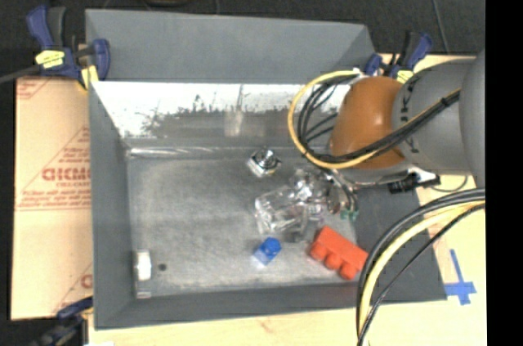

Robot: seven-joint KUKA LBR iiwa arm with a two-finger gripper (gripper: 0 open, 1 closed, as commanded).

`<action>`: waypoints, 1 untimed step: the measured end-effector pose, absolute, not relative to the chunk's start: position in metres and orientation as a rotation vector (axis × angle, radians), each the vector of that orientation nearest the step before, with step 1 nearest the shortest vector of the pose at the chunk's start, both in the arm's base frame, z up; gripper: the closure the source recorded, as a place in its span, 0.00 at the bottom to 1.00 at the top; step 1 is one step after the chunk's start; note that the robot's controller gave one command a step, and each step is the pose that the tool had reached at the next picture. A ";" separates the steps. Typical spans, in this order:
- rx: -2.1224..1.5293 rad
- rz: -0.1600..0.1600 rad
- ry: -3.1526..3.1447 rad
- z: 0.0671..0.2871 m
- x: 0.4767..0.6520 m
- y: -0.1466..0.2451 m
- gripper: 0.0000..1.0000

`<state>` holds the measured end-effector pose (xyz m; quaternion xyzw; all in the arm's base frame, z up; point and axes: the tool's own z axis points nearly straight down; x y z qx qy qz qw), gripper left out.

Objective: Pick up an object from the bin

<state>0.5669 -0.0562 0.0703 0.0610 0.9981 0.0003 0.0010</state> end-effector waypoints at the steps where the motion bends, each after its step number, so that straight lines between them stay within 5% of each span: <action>1: 0.187 -0.001 3.131 0.071 0.568 -0.057 0.00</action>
Offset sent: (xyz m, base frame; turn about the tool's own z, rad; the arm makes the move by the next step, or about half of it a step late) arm 0.0000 0.0000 0.0000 0.0000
